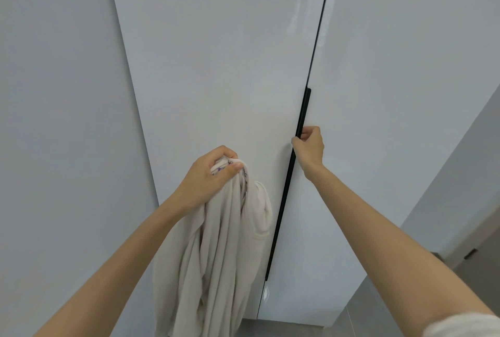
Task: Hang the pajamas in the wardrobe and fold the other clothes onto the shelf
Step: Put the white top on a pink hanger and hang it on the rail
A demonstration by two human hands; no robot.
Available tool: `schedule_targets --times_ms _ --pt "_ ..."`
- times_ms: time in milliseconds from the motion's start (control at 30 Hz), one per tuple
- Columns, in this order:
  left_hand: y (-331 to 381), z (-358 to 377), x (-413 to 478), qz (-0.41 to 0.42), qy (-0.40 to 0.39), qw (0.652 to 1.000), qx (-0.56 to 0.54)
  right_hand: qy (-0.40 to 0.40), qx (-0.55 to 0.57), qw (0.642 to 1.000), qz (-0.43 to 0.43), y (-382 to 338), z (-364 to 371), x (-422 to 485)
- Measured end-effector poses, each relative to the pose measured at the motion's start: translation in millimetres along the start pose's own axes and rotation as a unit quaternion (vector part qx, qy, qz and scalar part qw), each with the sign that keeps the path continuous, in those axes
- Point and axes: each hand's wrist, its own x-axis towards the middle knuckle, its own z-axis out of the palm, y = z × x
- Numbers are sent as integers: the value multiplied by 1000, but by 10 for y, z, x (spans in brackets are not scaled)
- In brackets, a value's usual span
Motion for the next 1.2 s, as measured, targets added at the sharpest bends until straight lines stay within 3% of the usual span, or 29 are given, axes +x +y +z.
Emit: schedule_targets --times_ms 400,867,1000,1200 --pt "-55 173 -63 -4 32 999 7 -60 -9 998 -3 40 -422 -440" --pt "657 1045 -621 14 53 997 57 -97 -55 989 -100 146 -1729 -1575" --pt "886 1368 -840 20 42 996 71 -60 -89 982 -154 278 -2259 -1896" --pt "1209 1877 -1094 41 16 995 86 85 -102 978 -164 557 -3199 -2217"
